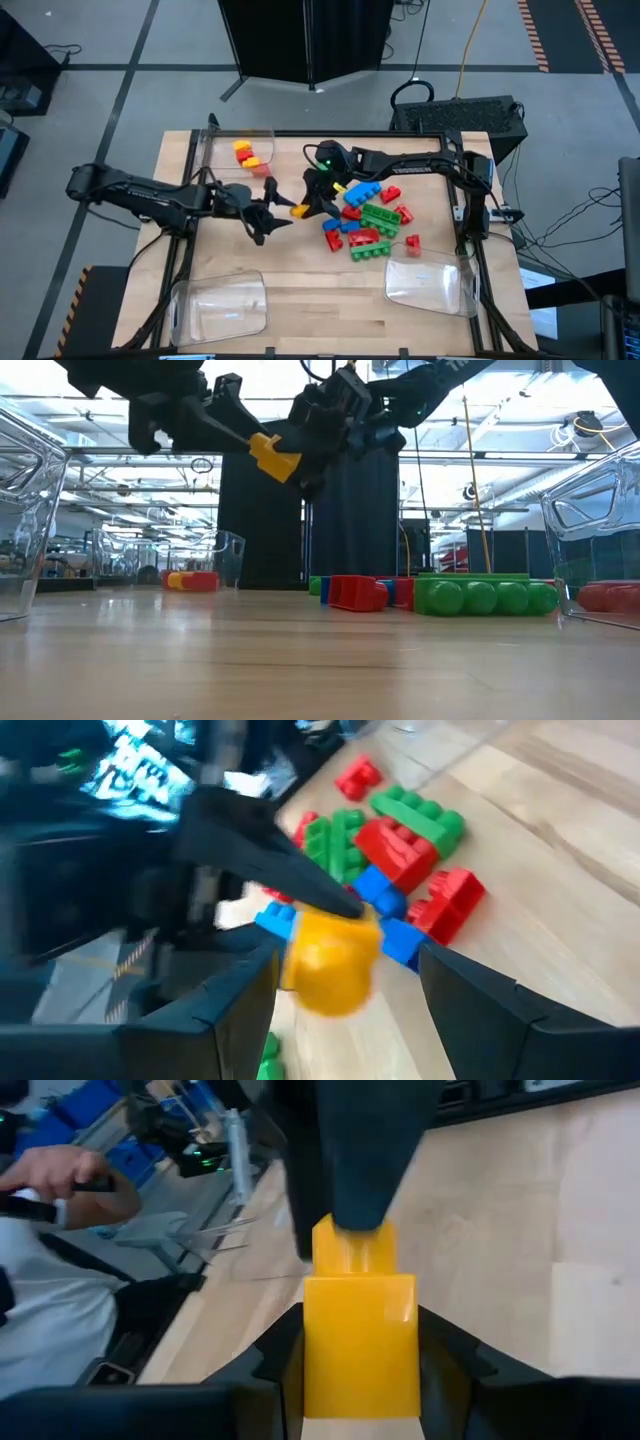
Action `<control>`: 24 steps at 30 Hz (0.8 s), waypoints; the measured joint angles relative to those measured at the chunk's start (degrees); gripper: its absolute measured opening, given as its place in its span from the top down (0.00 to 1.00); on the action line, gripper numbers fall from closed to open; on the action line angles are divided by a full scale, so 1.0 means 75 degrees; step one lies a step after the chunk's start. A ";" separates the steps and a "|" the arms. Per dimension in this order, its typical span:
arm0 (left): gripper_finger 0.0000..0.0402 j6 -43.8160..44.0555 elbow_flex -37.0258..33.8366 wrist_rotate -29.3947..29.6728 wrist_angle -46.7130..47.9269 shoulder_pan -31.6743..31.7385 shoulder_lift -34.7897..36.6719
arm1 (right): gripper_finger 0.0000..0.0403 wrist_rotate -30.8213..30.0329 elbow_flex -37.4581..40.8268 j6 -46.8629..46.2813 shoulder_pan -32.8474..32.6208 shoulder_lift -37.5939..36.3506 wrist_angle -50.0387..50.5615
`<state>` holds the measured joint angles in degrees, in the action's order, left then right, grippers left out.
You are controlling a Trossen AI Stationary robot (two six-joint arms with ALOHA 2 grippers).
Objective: Sort blocks by size
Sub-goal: Put the one-stud yellow game piece into the top transparent bin
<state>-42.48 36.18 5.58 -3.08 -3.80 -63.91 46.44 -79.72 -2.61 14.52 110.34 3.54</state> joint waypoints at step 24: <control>0.45 -0.0439 0.0003 0.0085 -0.1114 -0.0063 -0.0684 | 0.70 0.0424 0.0000 -0.0303 -0.0022 0.0000 -0.0356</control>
<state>-45.78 36.21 6.22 -11.44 -4.27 -69.04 49.63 -79.72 -4.89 14.35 110.34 0.87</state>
